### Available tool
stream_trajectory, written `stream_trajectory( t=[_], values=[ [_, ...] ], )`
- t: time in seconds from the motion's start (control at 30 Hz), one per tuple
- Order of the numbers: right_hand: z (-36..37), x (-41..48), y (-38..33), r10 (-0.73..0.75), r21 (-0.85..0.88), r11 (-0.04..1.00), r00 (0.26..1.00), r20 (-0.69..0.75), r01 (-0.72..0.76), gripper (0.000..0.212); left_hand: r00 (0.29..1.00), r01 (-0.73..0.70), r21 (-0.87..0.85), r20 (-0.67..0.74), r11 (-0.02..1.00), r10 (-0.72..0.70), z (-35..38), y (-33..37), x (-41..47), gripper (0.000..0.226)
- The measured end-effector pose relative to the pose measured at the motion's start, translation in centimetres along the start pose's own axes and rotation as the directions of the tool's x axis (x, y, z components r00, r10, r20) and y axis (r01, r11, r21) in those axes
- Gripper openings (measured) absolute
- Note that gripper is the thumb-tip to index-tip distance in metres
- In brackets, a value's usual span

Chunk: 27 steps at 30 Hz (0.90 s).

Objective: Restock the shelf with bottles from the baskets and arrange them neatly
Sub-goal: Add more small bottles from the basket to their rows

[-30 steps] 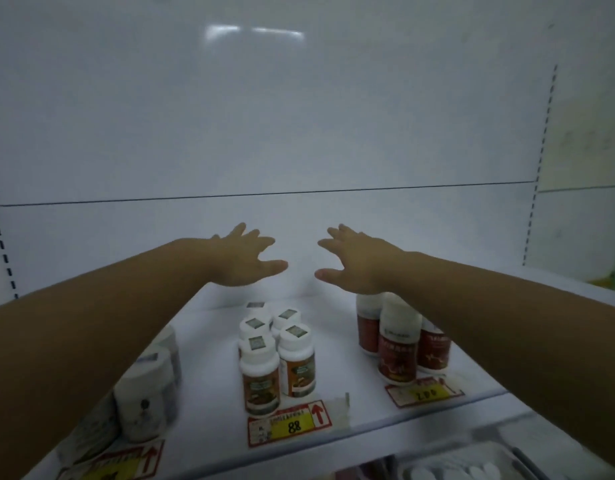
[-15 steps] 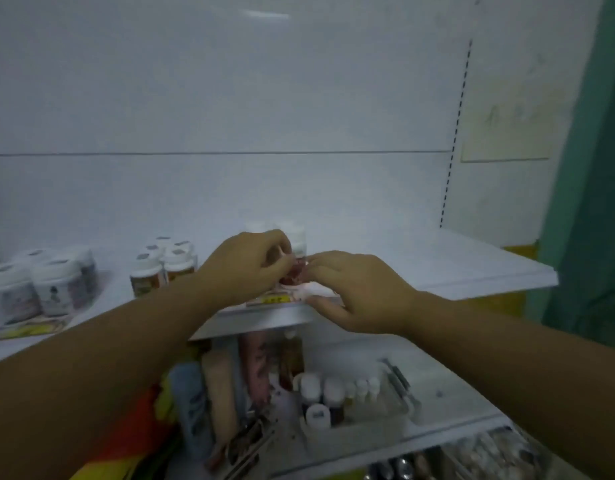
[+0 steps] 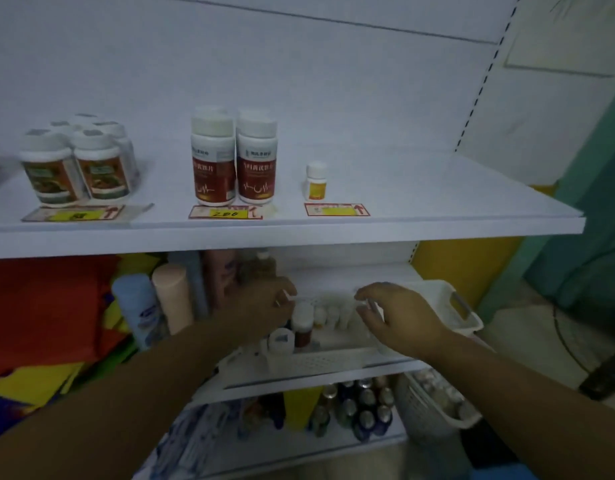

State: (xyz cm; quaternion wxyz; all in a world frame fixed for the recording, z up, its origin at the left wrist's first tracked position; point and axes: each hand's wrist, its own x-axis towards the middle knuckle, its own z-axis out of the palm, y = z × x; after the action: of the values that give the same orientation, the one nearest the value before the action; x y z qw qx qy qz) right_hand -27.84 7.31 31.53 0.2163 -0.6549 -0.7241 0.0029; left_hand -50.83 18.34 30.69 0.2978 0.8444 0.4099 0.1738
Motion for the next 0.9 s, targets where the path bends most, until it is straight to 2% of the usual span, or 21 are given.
stream_trajectory(
  t=[0.17, 0.33, 0.47, 0.6, 0.7, 0.83, 0.9],
  values=[
    [5.7, 1.7, 5.4, 0.195, -0.041, 0.981, 0.963, 0.184, -0.191, 0.026, 0.996, 0.088, -0.072, 0.027, 0.993, -0.087, 5.6, -3.1, 4.4, 0.021],
    [9.7, 3.0, 9.1, 0.317, -0.124, 0.948, 0.908, 0.273, -0.294, 0.033, 0.997, -0.054, 0.137, 0.061, 0.989, 0.046, 10.5, -3.2, 9.5, 0.033],
    [12.4, 4.7, 10.8, 0.302, -0.208, 0.947, 0.901, 0.312, -0.246, 0.041, 0.972, -0.186, 0.457, 0.213, 0.870, 0.096, 13.6, -3.5, 14.3, 0.032],
    [14.6, 7.3, 11.6, 0.221, -0.330, 0.940, 0.889, 0.402, -0.085, 0.047, 0.948, -0.039, 0.538, 0.287, 0.842, -0.140, 16.3, -4.1, 17.3, 0.019],
    [15.8, 8.6, 11.9, 0.208, -0.388, 0.921, 0.885, 0.417, -0.033, 0.050, 0.939, 0.070, 0.568, 0.239, 0.820, -0.246, 17.8, -5.0, 17.6, 0.019],
    [16.8, 8.0, 12.4, 0.178, -0.410, 0.912, 0.908, 0.380, -0.007, 0.041, 0.985, 0.011, 0.700, 0.116, 0.714, -0.129, 19.2, -5.6, 16.2, 0.052],
    [17.0, 7.9, 12.6, 0.167, -0.397, 0.918, 0.917, 0.361, -0.011, 0.036, 0.987, 0.034, 0.721, 0.083, 0.692, -0.136, 19.4, -5.6, 16.2, 0.060]
  ],
)
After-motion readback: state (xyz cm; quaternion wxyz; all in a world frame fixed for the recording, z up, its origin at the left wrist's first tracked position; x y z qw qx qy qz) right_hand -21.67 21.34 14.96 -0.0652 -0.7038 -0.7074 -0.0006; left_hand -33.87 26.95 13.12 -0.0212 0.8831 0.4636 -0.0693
